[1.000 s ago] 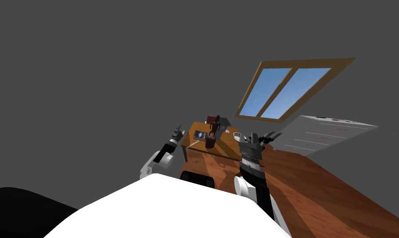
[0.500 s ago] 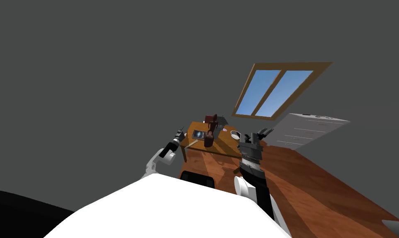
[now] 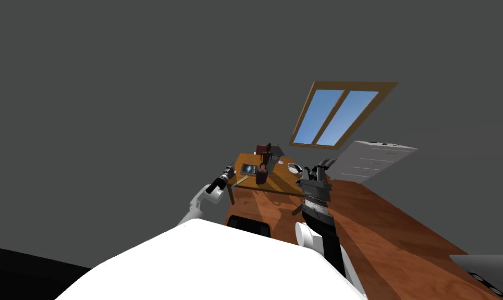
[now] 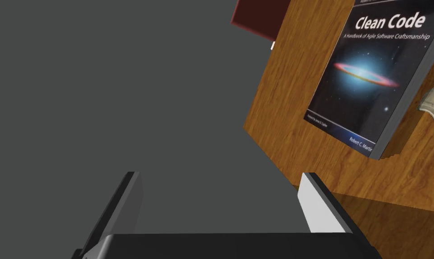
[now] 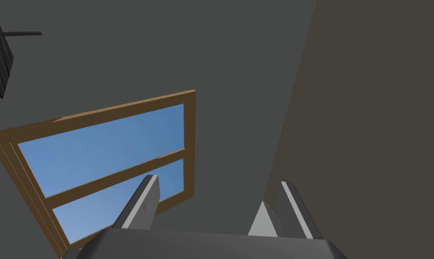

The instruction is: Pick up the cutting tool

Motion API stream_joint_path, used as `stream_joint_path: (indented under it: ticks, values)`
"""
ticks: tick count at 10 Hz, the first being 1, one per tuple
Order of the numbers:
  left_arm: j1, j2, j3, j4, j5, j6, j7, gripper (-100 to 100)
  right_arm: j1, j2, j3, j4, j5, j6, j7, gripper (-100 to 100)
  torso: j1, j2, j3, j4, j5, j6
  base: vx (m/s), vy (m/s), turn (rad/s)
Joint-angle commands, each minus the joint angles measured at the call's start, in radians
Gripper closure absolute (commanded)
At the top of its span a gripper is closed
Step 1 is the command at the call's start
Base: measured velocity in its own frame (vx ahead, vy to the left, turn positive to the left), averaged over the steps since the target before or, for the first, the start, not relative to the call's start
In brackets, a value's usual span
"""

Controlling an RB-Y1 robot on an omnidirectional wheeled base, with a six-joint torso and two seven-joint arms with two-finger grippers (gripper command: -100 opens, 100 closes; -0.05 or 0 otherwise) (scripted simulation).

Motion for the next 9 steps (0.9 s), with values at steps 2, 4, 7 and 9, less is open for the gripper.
stream_joint_path:
  ticks: [2,4,7,9]
  values:
    - [-0.04,0.008,-0.007,0.061,0.016,0.08,0.043,-100,0.0,0.0,0.0,0.0,0.0,0.0,0.0,0,0.0,0.0,0.0,0.0,0.0,0.0,-0.014,0.005,-0.088]
    - [-0.076,0.012,-0.014,0.112,0.03,0.136,0.079,-100,0.0,0.0,0.0,0.0,0.0,0.0,0.0,0,0.0,0.0,0.0,0.0,0.0,0.0,-0.011,0.009,-0.084]
    - [-0.15,0.018,-0.025,0.209,0.059,0.221,0.15,-100,0.0,0.0,0.0,0.0,0.0,0.0,0.0,0,0.0,-0.001,0.0,0.0,0.0,0.0,-0.007,0.005,-0.086]
    - [-0.187,0.019,-0.03,0.265,0.074,0.278,0.186,-100,0.0,0.0,0.0,0.0,0.0,0.0,0.0,0,0.0,-0.001,0.0,0.0,0.0,0.0,-0.002,0.004,-0.077]
